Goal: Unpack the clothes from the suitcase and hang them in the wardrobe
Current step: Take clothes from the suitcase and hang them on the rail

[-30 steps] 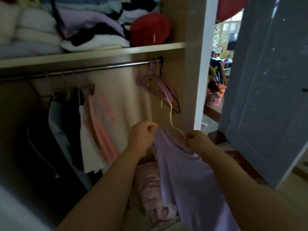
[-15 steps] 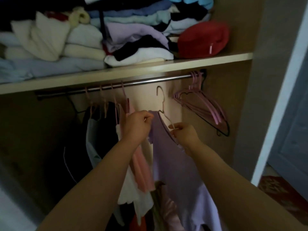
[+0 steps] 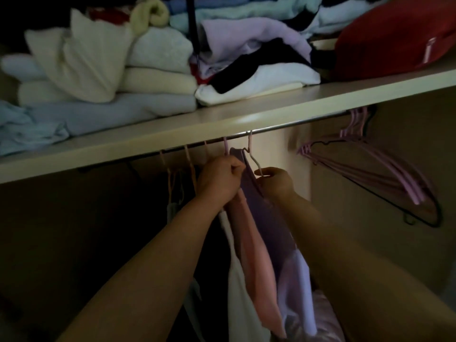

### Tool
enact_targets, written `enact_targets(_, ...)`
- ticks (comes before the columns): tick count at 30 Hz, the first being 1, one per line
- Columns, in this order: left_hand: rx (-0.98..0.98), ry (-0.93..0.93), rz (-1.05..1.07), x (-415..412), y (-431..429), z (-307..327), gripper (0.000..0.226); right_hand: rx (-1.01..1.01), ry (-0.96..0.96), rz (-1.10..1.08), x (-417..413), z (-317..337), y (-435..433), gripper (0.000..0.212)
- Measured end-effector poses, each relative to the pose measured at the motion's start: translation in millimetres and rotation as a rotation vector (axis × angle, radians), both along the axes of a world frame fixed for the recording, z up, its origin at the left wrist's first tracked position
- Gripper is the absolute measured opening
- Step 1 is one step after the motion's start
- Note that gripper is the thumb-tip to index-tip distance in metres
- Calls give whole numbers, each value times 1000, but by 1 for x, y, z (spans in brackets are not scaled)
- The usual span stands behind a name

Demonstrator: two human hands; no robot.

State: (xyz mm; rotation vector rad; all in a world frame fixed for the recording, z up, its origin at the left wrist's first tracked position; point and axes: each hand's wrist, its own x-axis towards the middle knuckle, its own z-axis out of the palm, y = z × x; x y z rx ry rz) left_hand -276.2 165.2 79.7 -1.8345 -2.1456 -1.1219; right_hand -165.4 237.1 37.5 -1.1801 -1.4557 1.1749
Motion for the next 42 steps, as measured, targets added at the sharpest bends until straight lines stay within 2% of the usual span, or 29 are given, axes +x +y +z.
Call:
enact_targets(4,29,-30,-41,-4,7,-5,19,-39,-29,18,-10,-21,5,7)
enact_targets(7,58,-105,-106,6,9,-10,20,-41,8,86,-12,-33,7,26)
enact_targets(12,58,-125,-215,37,18,-23,18,27,-1,24,22,-37,1,22)
enact_targets(20,-85,-7,-335,137,15,-63,14,-5,-139,-175,167,-84,-32,18)
enact_targets(26,-520,112,-509,235,-10,-105,13,-95,-235,-198,282,-112,-85,18)
enact_targets(29,-653,108,-572,289,-27,-121,10,-168,-233,-235,340,-121,-113,16)
enact_targets(32,-712,99,-627,341,-40,-136,25,-201,-246,-289,395,-127,-144,17)
enact_targets(36,-740,109,-716,408,-59,-147,16,-237,-235,-458,467,-132,-187,17)
enact_targets(40,-743,169,-791,467,-80,-157,17,-300,-210,-588,525,-143,-224,10)
enact_targets(42,-744,181,-821,489,-88,-162,18,-330,-203,-615,546,-150,-235,15)
